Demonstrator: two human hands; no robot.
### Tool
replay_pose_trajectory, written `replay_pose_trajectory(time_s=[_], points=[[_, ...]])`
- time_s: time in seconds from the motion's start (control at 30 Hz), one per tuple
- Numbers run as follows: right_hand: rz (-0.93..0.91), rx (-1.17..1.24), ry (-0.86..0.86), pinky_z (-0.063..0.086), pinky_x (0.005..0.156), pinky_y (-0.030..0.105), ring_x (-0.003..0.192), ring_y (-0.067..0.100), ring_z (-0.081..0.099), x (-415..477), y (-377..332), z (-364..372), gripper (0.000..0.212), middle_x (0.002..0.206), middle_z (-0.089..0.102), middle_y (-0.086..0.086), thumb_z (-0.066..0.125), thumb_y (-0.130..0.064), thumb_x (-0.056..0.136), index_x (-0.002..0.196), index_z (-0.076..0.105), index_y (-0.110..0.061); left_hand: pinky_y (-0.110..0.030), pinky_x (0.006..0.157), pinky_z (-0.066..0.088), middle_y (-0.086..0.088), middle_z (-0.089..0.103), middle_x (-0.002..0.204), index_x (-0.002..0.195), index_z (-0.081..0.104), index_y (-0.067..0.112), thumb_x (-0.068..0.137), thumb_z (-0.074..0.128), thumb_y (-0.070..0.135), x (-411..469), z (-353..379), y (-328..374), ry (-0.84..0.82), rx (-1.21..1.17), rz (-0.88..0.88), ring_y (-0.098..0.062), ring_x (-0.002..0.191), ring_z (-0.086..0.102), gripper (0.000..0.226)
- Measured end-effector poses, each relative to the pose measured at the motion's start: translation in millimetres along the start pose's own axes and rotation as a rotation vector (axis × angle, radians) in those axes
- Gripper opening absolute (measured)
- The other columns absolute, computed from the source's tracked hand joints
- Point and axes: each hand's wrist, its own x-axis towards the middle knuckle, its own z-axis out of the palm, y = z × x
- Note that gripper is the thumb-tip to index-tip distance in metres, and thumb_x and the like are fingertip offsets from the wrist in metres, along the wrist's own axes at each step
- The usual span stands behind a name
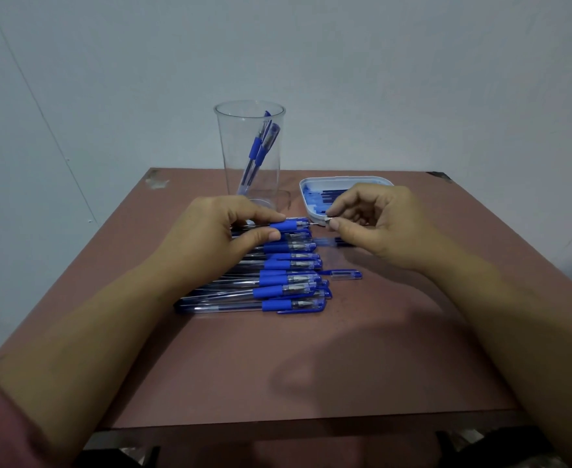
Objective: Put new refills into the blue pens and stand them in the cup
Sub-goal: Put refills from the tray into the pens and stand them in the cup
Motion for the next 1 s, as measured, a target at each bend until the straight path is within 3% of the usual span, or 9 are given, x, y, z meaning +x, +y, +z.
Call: replay_pose_trajectory(time_s=[0.23,0.37,0.63,0.73,0.8,0.87,1.0], points=[[-0.031,-0.042,-0.019,0.056,0.074,0.032,0.072,0.012,0.063,-1.0,0.6,6.6,0.028,0.081,0.07,-0.001,0.077,-0.009,0.081,0.083,0.067,-0.035,-0.005,0.073,0.043,0.03,0.064,0.084,0.099,0.063,0.052,0.078,0.066,0.043,-0.3,1.5,4.0,0.005,0.0,0.011,0.008,0.084,0.061,0.022],[-0.062,-0.059,0.0,0.056,0.076,0.033,0.078,0.017,0.065,-0.9,2.8,13.9,0.026,0.083,0.071,-0.003,0.078,-0.011,0.079,0.085,0.068,-0.033,-0.005,0.073,0.042,0.029,0.063,0.084,0.105,0.073,0.036,0.08,0.065,0.043,-0.7,3.4,5.2,-0.002,0.021,0.019,0.009,0.083,0.061,0.028],[-0.208,-0.29,-0.005,0.05,0.07,0.019,0.081,0.007,0.065,3.6,10.4,18.6,0.007,0.084,0.069,-0.013,0.067,-0.025,0.09,0.096,0.07,-0.025,-0.008,0.074,0.044,0.027,0.064,0.087,0.108,0.074,0.032,0.083,0.067,0.04,-0.9,4.4,2.0,0.014,0.055,0.025,0.007,0.084,0.061,0.027],[-0.233,-0.342,-0.01,0.047,0.072,0.012,0.085,0.003,0.063,3.3,11.7,17.0,0.017,0.089,0.068,-0.014,0.065,-0.031,0.091,0.107,0.07,-0.025,-0.006,0.074,0.044,0.028,0.064,0.088,0.108,0.073,0.031,0.082,0.067,0.041,-0.9,4.8,2.0,0.016,0.046,0.026,0.008,0.084,0.061,0.028],[-0.222,-0.306,-0.005,0.048,0.074,0.009,0.086,0.001,0.062,1.6,10.5,16.7,0.029,0.09,0.065,-0.016,0.072,-0.03,0.086,0.113,0.063,-0.033,-0.005,0.074,0.043,0.029,0.062,0.087,0.108,0.073,0.032,0.082,0.065,0.043,-1.1,5.1,2.1,0.022,0.045,0.032,0.009,0.084,0.06,0.03],[-0.259,-0.326,0.018,0.048,0.073,0.012,0.084,0.002,0.061,0.7,10.5,17.1,0.034,0.089,0.061,-0.018,0.075,-0.026,0.084,0.106,0.055,-0.043,-0.007,0.074,0.044,0.028,0.063,0.087,0.108,0.073,0.032,0.082,0.067,0.041,-1.1,5.3,1.9,0.027,0.04,0.034,0.008,0.084,0.061,0.028],[-0.325,-0.41,0.047,0.047,0.07,0.019,0.079,0.006,0.059,3.3,12.4,17.3,0.006,0.084,0.064,-0.011,0.068,-0.024,0.089,0.094,0.068,-0.021,-0.005,0.074,0.043,0.03,0.062,0.087,0.107,0.073,0.034,0.081,0.065,0.043,-1.4,5.0,1.5,0.025,0.042,0.037,0.01,0.083,0.06,0.028]])
